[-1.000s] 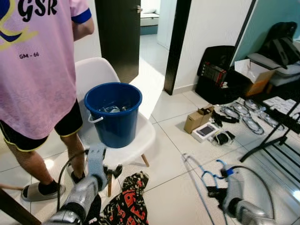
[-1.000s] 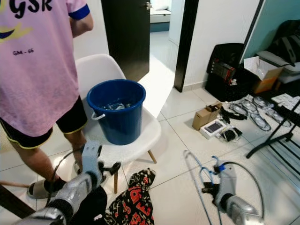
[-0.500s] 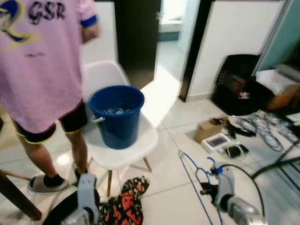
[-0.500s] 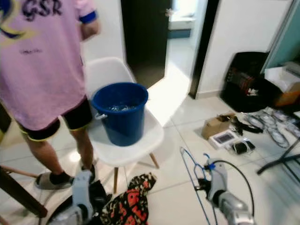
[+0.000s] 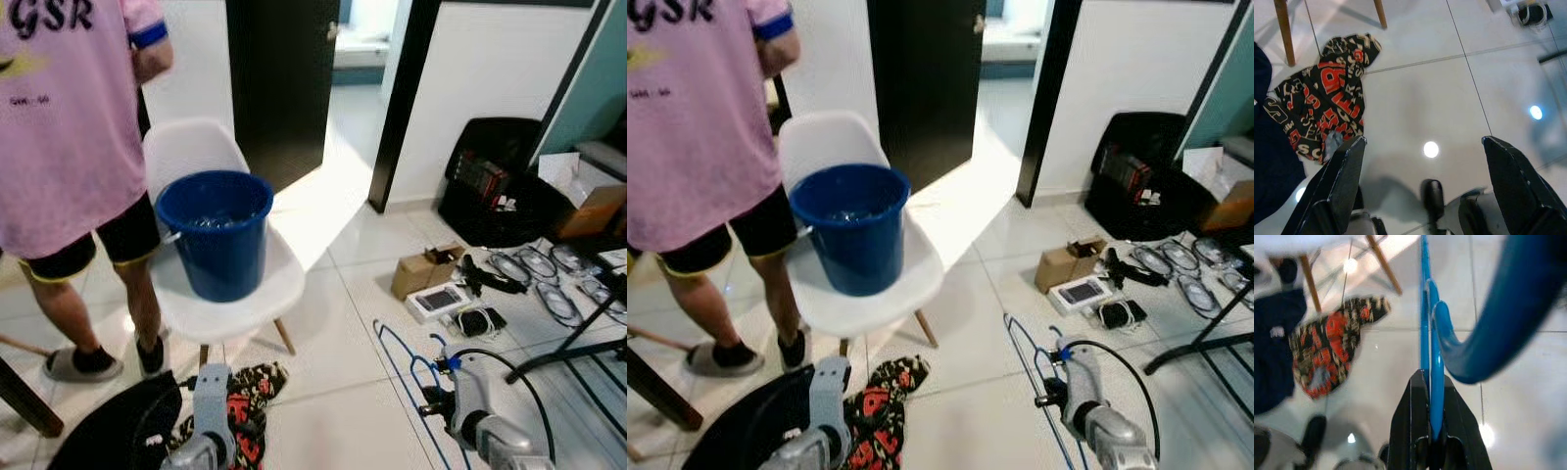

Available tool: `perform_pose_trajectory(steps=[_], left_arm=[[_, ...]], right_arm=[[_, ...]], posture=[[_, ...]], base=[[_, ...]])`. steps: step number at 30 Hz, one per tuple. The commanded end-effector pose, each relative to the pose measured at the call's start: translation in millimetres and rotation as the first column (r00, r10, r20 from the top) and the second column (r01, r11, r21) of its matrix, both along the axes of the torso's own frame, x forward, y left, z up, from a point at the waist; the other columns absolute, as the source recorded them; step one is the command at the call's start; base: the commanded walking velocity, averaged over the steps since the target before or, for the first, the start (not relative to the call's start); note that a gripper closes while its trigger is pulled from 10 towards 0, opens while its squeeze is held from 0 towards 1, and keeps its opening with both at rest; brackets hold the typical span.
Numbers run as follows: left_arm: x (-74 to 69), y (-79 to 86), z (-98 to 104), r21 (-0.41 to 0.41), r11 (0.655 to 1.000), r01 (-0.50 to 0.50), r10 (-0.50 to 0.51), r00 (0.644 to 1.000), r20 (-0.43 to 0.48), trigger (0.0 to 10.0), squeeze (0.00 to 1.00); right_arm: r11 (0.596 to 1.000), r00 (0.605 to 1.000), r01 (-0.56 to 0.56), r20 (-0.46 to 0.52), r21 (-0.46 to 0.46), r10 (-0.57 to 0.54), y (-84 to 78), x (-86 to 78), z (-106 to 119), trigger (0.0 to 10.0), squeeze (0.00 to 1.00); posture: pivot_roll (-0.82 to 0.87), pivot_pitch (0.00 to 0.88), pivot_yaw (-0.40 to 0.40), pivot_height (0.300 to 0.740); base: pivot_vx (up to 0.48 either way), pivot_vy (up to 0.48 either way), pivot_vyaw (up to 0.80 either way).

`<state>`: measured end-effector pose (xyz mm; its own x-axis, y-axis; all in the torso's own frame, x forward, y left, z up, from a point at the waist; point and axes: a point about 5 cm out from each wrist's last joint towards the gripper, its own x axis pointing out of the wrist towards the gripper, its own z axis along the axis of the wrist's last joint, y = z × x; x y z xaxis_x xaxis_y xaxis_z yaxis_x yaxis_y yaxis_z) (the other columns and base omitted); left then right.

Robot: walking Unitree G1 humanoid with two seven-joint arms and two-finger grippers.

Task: Hang hanger

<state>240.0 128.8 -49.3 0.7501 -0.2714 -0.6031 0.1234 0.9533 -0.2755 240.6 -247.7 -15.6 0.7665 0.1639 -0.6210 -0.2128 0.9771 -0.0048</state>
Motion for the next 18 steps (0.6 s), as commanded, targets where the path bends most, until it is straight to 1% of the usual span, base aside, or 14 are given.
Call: perform_pose_trajectory(steps=[1,4,5,7,16,18], left_arm=[[-4.5,-9.6,-3,-0.007,1.0,0.014,-0.014,1.0,-0.019,10.0,0.0],[-4.5,-10.8,-3,-0.007,1.0,0.015,-0.015,1.0,-0.019,10.0,0.0],[-4.8,-8.7,-3,-0.006,1.0,0.014,-0.014,1.0,-0.017,10.0,0.0],[-4.9,-3.6,-3,-0.004,1.0,0.013,-0.013,1.0,-0.011,10.0,0.0],[-4.0,-1.3,-2,-0.001,1.0,0.018,-0.018,1.0,-0.006,10.0,0.0],[-3.6,-0.3,-2,0.001,1.0,0.019,-0.019,1.0,-0.005,10.0,0.0]], right_arm=[[1.0,1.0,-0.006,0.002,-0.018,0.006,-3.0,-0.6,0,10.0,0.0],[1.0,1.0,-0.006,0.002,-0.019,0.006,-3.0,-0.6,0,10.0,0.0],[1.0,1.0,-0.001,0.006,-0.026,0.002,-3.2,-0.6,0,10.0,0.0],[1.0,1.0,0.011,0.018,-0.029,-0.011,-2.6,-1.1,-1,10.0,0.0],[0.999,0.998,0.05,0.037,-0.004,-0.05,-4.6,-2.4,-2,10.0,0.0],[0.998,0.997,0.068,0.045,0.006,-0.069,-8.0,-4.5,-2,10.0,0.0]], posture=[[-0.05,0.0,-0.033,0.74],[-0.05,0.0,-0.033,0.74],[-0.05,0.0,-0.032,0.74],[-0.05,0.0,-0.027,0.74],[-0.06,0.0,-0.022,0.74],[-0.06,0.0,-0.016,0.74]], base=[[0.0,-0.465,0.8],[0.0,-0.465,0.8],[0.0,-0.465,0.8],[0.0,-0.465,0.0],[0.0,-0.465,0.0],[0.0,-0.465,0.0]])
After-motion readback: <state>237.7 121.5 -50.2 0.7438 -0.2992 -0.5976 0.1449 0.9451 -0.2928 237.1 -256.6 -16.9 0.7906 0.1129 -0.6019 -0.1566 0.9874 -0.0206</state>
